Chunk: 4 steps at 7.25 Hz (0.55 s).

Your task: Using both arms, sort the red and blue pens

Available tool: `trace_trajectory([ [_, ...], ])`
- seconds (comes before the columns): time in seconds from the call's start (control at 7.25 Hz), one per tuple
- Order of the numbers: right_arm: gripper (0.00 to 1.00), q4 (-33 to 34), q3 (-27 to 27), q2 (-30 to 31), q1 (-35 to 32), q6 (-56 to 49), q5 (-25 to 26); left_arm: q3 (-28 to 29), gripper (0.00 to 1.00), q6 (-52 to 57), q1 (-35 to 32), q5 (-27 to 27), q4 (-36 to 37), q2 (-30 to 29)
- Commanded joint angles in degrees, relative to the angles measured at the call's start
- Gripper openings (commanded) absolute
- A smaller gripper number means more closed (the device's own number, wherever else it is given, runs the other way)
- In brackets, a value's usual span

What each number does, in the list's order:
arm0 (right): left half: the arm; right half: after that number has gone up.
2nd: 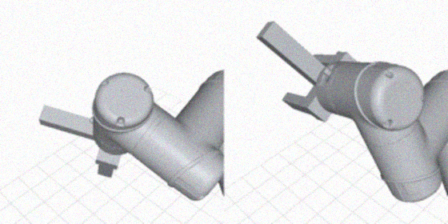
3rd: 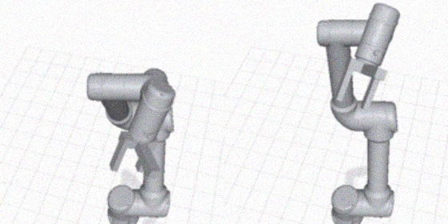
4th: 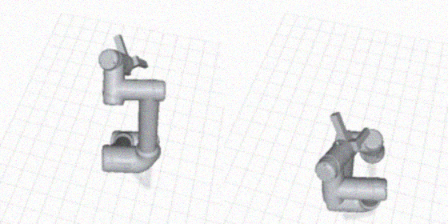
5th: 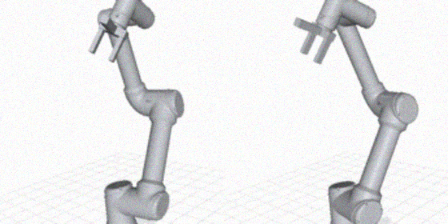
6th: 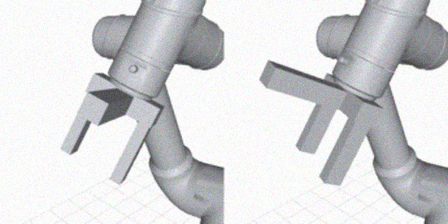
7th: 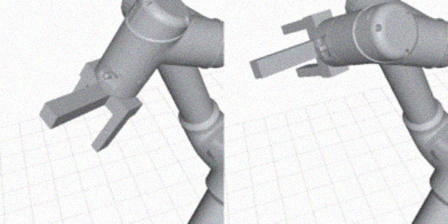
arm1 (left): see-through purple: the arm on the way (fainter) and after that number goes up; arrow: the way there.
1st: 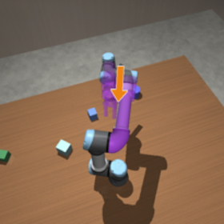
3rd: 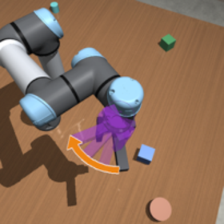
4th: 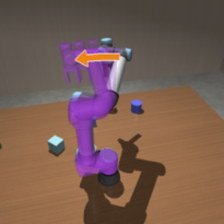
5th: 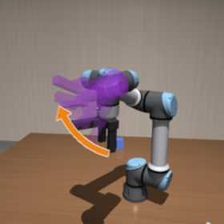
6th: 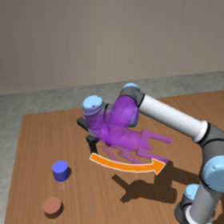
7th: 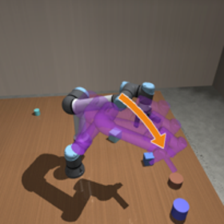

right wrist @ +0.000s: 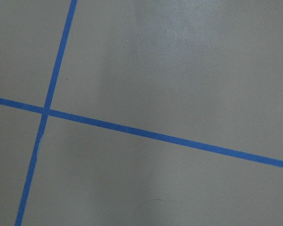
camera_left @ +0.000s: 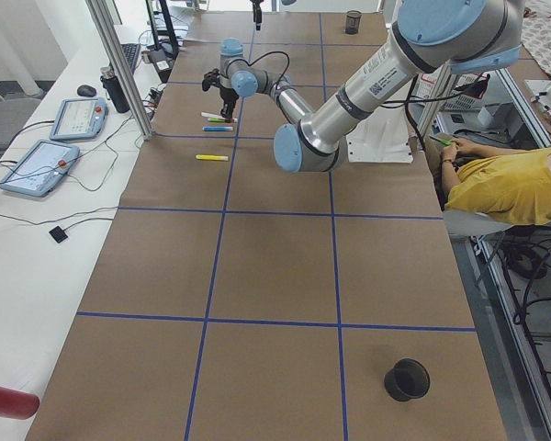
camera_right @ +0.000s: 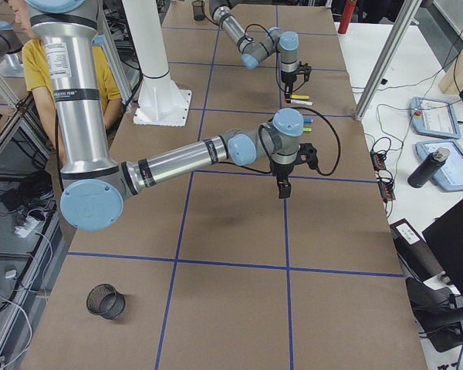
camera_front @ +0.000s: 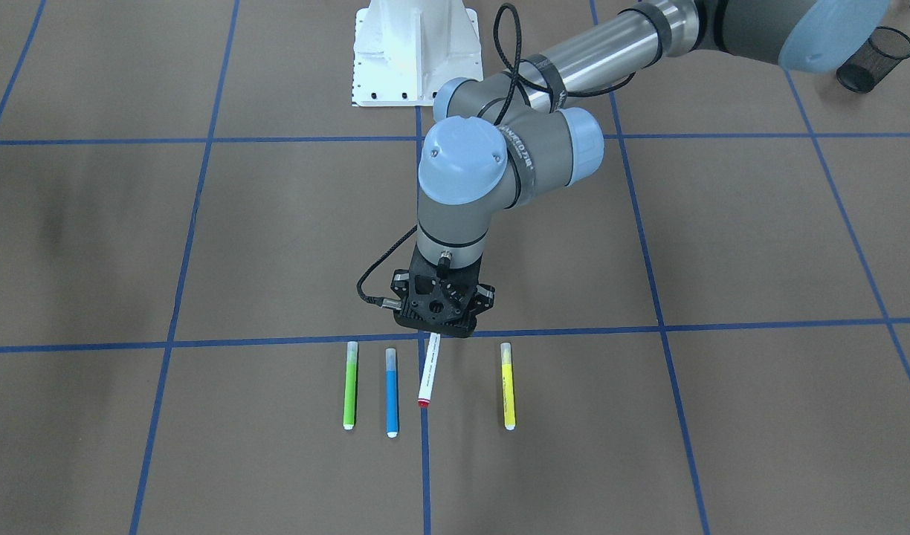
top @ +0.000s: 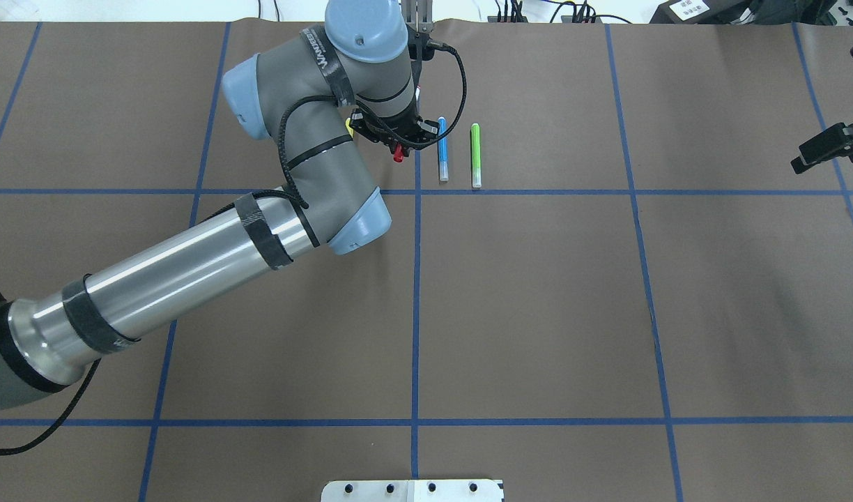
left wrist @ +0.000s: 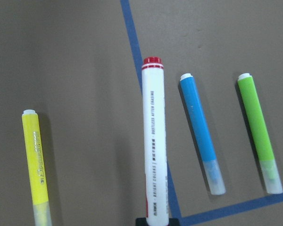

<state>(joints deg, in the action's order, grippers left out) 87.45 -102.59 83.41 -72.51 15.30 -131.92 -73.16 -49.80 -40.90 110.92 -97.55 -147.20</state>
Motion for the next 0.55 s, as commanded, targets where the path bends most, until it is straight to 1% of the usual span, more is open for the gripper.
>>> trace_trajectory([
  [0.0,1.00,0.00,0.02,0.00,0.00,0.00,0.00,-19.38,0.00,8.33,-3.29,1.05,10.74,9.78],
  [0.28,1.00,0.00,-0.07,0.00,0.00,0.00,0.00,-34.17,0.00,25.37,-9.86,1.05,30.48,13.50],
  [0.41,1.00,0.00,-0.07,0.00,0.00,0.00,0.00,-39.98,0.00,29.89,-13.82,1.40,34.23,17.60],
])
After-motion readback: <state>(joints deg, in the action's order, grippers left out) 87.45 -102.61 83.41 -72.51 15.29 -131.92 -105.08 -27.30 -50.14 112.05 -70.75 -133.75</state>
